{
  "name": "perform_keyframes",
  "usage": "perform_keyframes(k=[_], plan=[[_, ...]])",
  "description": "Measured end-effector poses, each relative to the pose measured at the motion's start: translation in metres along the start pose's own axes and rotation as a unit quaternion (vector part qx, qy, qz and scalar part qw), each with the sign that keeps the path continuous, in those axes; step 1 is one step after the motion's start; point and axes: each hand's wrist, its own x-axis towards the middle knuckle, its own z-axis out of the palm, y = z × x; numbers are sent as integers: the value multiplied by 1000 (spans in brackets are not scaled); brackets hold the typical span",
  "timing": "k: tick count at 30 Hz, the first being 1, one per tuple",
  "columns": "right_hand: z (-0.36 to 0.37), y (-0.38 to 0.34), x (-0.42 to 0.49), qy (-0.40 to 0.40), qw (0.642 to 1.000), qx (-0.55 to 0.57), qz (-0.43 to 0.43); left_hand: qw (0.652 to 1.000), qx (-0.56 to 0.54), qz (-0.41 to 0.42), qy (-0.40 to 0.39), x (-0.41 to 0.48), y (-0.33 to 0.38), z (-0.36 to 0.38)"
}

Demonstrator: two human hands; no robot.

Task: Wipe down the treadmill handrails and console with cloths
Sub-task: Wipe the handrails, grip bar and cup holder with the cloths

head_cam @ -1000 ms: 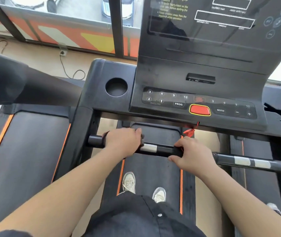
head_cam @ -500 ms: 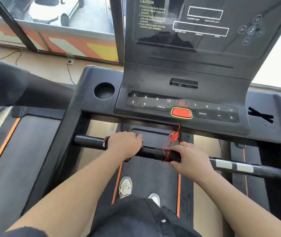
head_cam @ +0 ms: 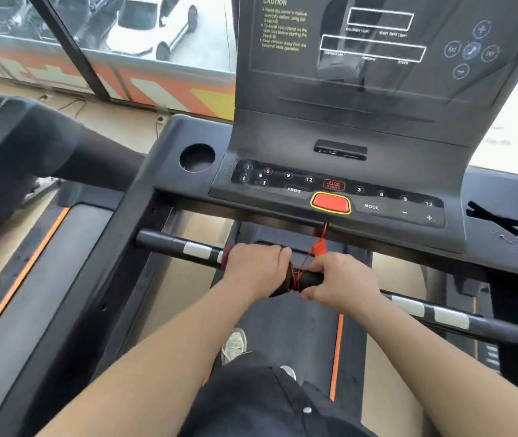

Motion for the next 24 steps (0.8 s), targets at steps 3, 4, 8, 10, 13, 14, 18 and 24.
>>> perform_keyframes(k=[3, 4, 8, 10, 13, 14, 18, 24], plan=[[1, 1, -2, 7, 1000, 0, -9, 992, -83, -38, 91, -37, 26, 27], [2, 0, -2, 10, 1000, -4, -13, 986, -116, -33, 118, -50, 31, 41], [0, -6, -2, 9, 999, -34, -31, 986, -99, 58, 121, -53, 4, 50], [-3, -7, 0, -1, 999, -41, -33, 995, -47, 72, 58, -30, -15, 25], [-6, -7, 0, -13, 999, -40, -33, 1000, 10, -15, -24, -5, -26, -8], [-6, -6, 0, -11, 999, -39, -34, 999, 32, -42, -8, -4, -28, -9], [-1, -6, -2, 8, 998, -47, -41, 989, -9, -114, 98, -34, -12, 18], [6, -10, -2, 29, 995, -78, -45, 979, -94, 8, 178, -51, -6, 54]])
